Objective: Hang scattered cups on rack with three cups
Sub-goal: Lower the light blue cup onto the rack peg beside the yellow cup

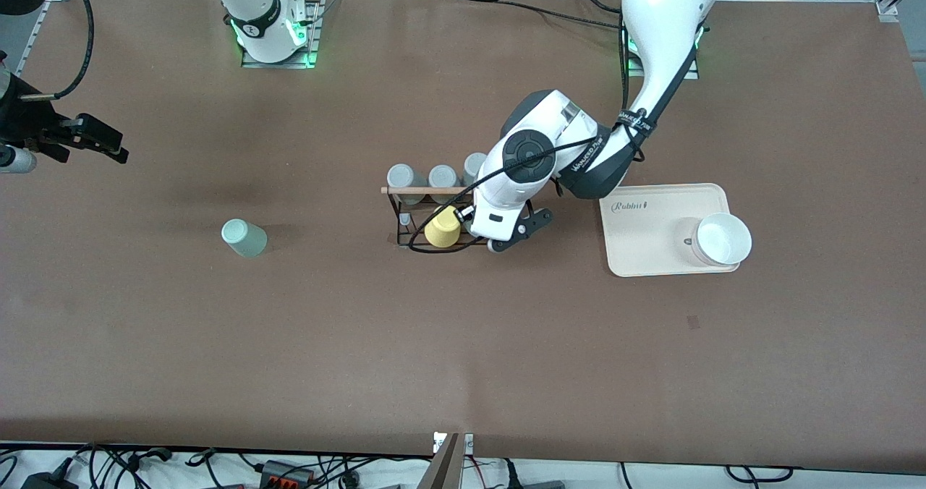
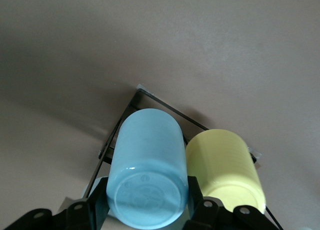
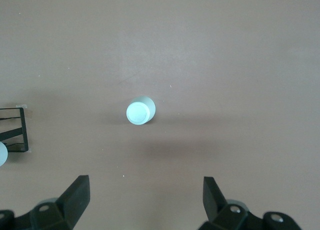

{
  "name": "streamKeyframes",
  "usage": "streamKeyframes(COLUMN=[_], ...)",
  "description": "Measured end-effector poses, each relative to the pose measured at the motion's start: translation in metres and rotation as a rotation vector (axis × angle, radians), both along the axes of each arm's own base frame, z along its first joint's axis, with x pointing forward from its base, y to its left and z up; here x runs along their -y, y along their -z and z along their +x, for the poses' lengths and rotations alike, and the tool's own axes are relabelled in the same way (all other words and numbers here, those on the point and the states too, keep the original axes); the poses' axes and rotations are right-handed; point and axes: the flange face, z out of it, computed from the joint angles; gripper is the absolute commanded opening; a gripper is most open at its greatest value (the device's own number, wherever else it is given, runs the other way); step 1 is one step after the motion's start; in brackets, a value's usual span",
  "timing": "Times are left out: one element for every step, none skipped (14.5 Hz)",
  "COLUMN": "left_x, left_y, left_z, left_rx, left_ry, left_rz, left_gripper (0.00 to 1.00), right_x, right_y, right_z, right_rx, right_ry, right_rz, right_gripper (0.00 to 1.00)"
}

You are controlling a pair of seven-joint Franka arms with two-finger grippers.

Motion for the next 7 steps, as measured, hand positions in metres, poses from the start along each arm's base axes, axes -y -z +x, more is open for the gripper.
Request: streamKeyframes(left_x=[0.0009, 0.0017, 0.0020, 0.0021, 0.0021, 0.0022, 0.0022], left_y=[0.0020, 0.0038, 0.0040, 0.0040, 0.0040, 0.0040, 0.0042], left_z=[0.0000, 0.0002, 0.0006, 0.0006, 0.0005, 0.0005, 0.0006], left_rx=[-0.001, -0.001, 0.000, 0.000, 0.000, 0.000, 0.000], left_ry=[0.000, 0.000, 0.000, 0.000, 0.000, 0.000, 0.000], left_rz=[-0.001, -0.002, -0.003, -0.003, -0.003, -0.003, -0.003], left_gripper=[0.51, 0.51, 0.54, 0.64, 0.73, 0.80, 0.82], right_x=[0.0001, 0.0003, 0.0009, 0.0016, 0.0021, 0.0025, 0.0028], right_y=[0.0001, 0.0003, 0.0009, 0.0016, 0.0026, 0.0035, 0.0042], right_z=[0.0000, 0.0001, 0.0003, 0.0006, 0.0010, 0.0013, 0.0016], right_rx=[0.000, -0.001, -0.002, -0.003, -0.005, -0.006, -0.008], right_ry=[0.000, 0.001, 0.002, 0.003, 0.004, 0.004, 0.005], right_rz=[0.000, 0.000, 0.000, 0.000, 0.000, 0.000, 0.000], right_gripper=[1.00, 1.00, 1.00, 1.00, 1.00, 1.00, 1.00])
